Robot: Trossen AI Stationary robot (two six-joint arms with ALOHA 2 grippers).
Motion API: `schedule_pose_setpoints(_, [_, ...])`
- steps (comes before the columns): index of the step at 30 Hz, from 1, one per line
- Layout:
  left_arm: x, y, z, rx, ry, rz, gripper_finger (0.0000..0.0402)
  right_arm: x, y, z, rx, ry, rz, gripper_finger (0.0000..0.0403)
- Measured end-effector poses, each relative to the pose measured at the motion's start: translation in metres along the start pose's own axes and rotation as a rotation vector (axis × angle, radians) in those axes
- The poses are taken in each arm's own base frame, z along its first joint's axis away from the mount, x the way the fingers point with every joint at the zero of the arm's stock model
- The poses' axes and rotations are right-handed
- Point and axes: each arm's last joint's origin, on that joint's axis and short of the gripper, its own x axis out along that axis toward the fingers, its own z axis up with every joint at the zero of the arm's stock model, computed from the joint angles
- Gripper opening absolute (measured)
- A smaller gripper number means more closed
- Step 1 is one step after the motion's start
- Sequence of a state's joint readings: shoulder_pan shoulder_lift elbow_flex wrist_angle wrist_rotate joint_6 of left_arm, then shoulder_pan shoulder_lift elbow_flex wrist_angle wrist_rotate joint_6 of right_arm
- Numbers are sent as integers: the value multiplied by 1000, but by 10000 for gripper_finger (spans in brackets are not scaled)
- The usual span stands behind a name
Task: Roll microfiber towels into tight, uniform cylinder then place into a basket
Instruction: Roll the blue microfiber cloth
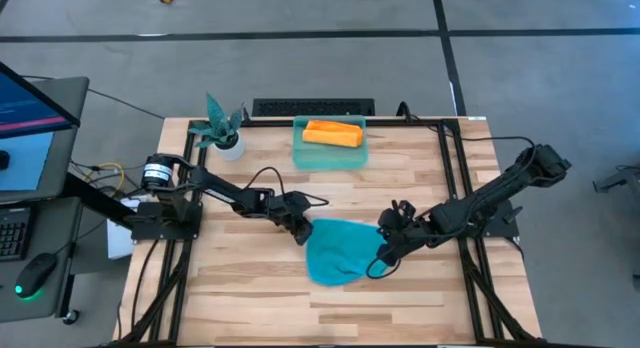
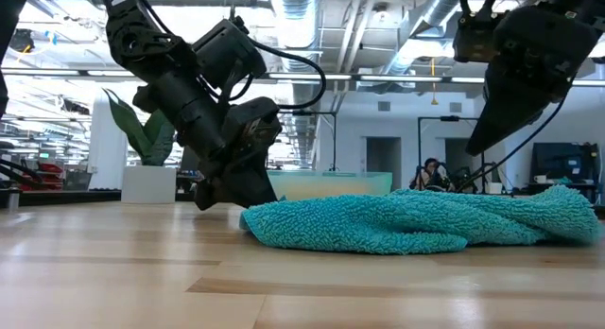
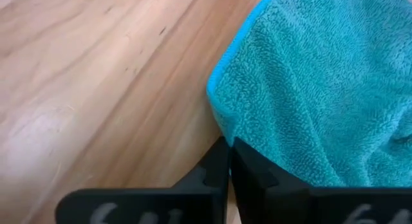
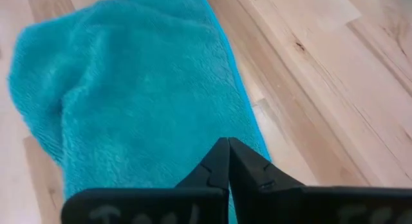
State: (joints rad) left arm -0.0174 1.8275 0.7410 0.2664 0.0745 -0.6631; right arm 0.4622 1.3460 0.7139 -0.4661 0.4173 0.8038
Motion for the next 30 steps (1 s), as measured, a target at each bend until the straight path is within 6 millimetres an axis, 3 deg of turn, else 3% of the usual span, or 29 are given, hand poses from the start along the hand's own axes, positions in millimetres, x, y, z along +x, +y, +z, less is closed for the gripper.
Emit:
schedule_pose_setpoints(10, [-3, -2, 3, 72, -15, -5, 2, 0, -1, 9, -16, -55, -18, 47])
schedule_pose_setpoints(18, [-30, -11, 2, 124, -16, 110, 0, -26, -7, 36, 60, -201, -59, 48])
schedule_pose_setpoints(24, [-47, -17, 1, 147, -40, 192, 0, -42, -6, 21, 86, -257, -140, 44])
schedule_pose_setpoints(30, [-56, -18, -2, 138, -46, 252, 0, -31, -25, -8, 233, -195, -281, 43])
